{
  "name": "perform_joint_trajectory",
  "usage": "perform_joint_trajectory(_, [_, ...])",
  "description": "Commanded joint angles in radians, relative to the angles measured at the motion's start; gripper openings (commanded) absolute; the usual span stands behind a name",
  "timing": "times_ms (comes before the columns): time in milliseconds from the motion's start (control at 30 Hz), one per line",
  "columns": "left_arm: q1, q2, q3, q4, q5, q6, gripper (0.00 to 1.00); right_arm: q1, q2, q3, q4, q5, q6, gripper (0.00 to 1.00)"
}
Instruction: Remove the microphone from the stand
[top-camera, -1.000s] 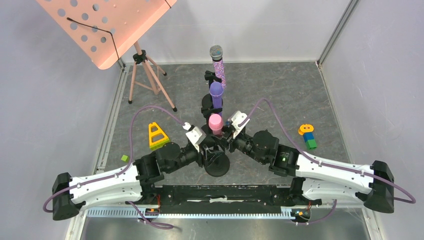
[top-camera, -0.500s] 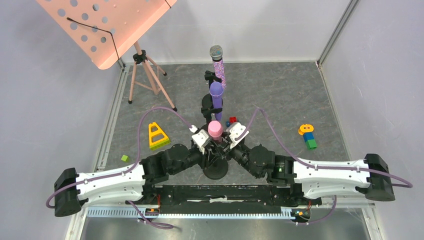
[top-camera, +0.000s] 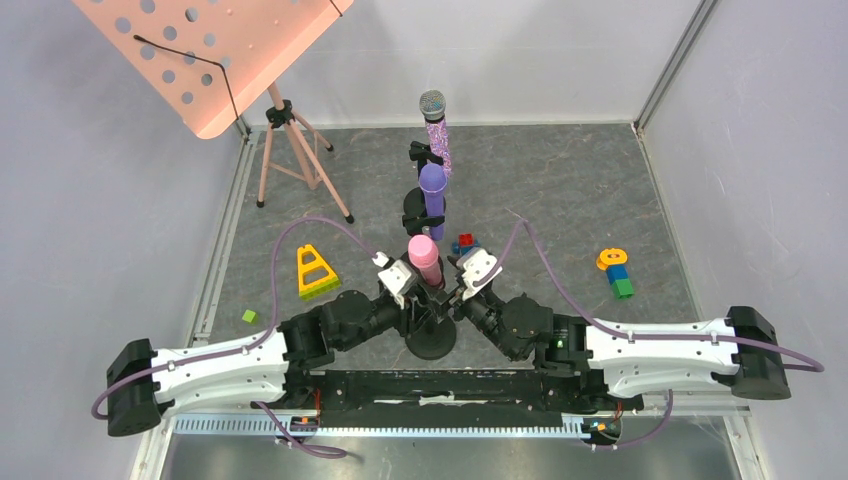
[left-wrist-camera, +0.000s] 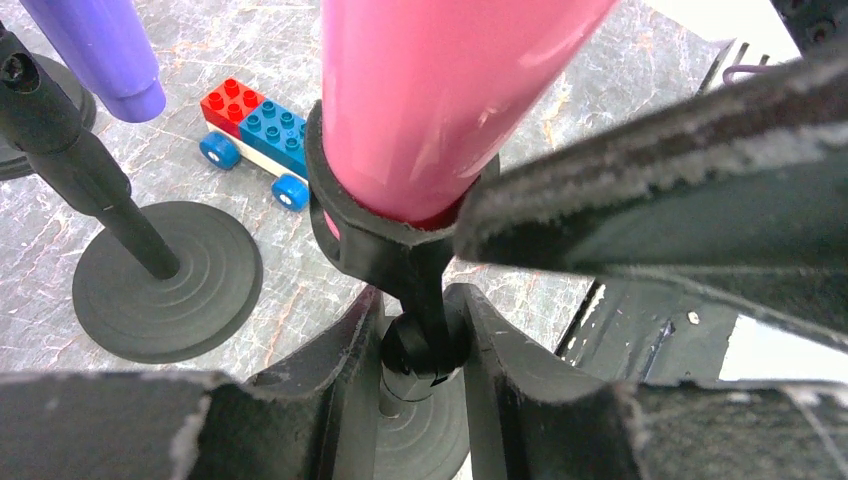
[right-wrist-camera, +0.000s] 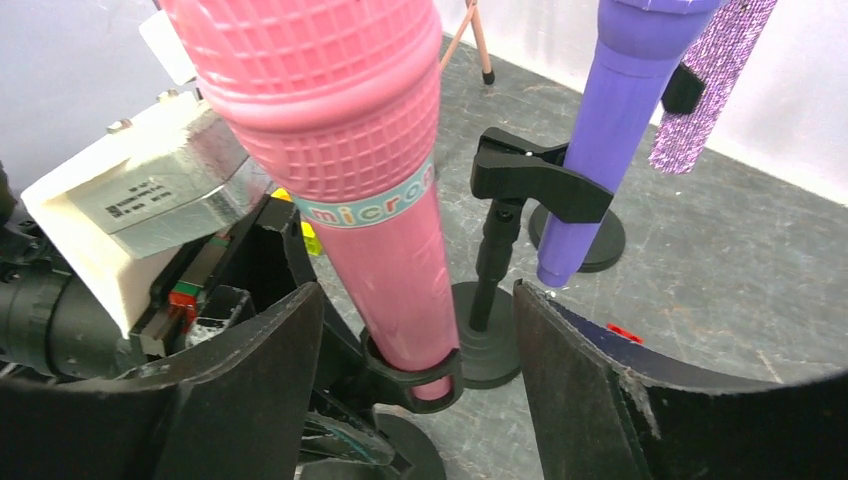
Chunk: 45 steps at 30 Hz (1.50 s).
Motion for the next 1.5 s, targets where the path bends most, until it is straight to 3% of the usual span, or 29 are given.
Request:
perform_joint_trajectory(0, [0.003,-0.025,-0.039,0.061,0.001,0.030,0.05,0.005,-0.025,0.014,0.032,0.023,-0.126,0.78])
perform_joint_trajectory(133, [0.003,-0.034,-0.056,0.094,0.039,0.084,0.03,-0.015,-0.034,0.007,0.023,-0.023,-0.218,0.86])
perform_joint_trajectory(233, [0.002,-0.034,-0.060,0.105,0.058,0.114,0.02,-0.069,-0.038,0.025,-0.030,-0.160,-0.234,0.87])
perform_joint_trajectory(333, [0.002,-0.027,-0.060,0.113,0.069,0.133,0.02,-0.113,-0.028,0.055,-0.082,-0.214,-0.226,0.85])
perform_joint_trajectory(467, [0.002,-0.017,-0.063,0.137,0.083,0.153,0.02,-0.140,-0.020,0.068,-0.092,-0.269,-0.256,0.76])
perform_joint_trajectory(700, [0.002,-0.012,-0.064,0.139,0.091,0.172,0.02,-0.145,0.007,0.088,-0.080,-0.293,-0.269,0.78])
perform_joint_trajectory(800, [0.002,-0.022,-0.070,0.139,0.084,0.172,0.02,-0.145,0.020,0.089,-0.070,-0.294,-0.254,0.64])
perform_joint_trajectory(1000, [0.002,-0.031,-0.081,0.136,0.059,0.164,0.02,-0.145,0.012,0.082,-0.028,-0.306,-0.219,0.47])
perform_joint_trajectory(1467, [0.002,0.054,-0.152,0.414,-0.038,0.171,0.02,-0.145,0.014,0.106,-0.031,-0.210,-0.192,0.31])
